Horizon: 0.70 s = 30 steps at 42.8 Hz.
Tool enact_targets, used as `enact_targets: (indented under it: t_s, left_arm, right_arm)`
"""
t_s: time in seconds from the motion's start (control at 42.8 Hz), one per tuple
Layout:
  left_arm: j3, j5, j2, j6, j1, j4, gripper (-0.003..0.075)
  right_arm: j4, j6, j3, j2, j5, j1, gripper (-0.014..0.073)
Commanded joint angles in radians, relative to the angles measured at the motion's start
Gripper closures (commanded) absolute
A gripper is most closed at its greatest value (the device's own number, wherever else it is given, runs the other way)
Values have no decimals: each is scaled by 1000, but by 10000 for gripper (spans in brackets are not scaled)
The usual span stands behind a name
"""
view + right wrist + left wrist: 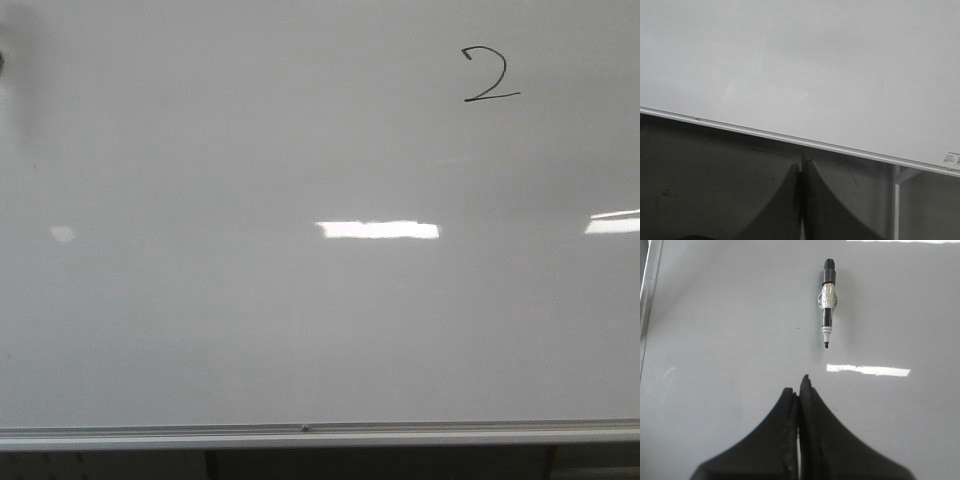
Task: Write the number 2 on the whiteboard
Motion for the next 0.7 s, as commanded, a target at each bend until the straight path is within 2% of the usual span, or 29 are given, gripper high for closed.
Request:
enact_targets:
  t_s: [0.0, 0.257, 0.467, 0.677]
  left_arm:
    - [35, -87, -27, -3, 0, -8, 741]
    - [35, -87, -27, -3, 0, -8, 741]
    - [35, -87, -27, -3, 0, -8, 741]
    - [35, -87, -27, -3, 0, -8, 741]
  right_arm:
    - [-6, -1, -22, 6, -65, -8, 662]
    - [-31, -8, -1, -30, -91, -18, 662]
    - [-57, -8, 259, -210, -506, -109, 662]
    - [-57, -8, 546, -375, -725, -148, 662]
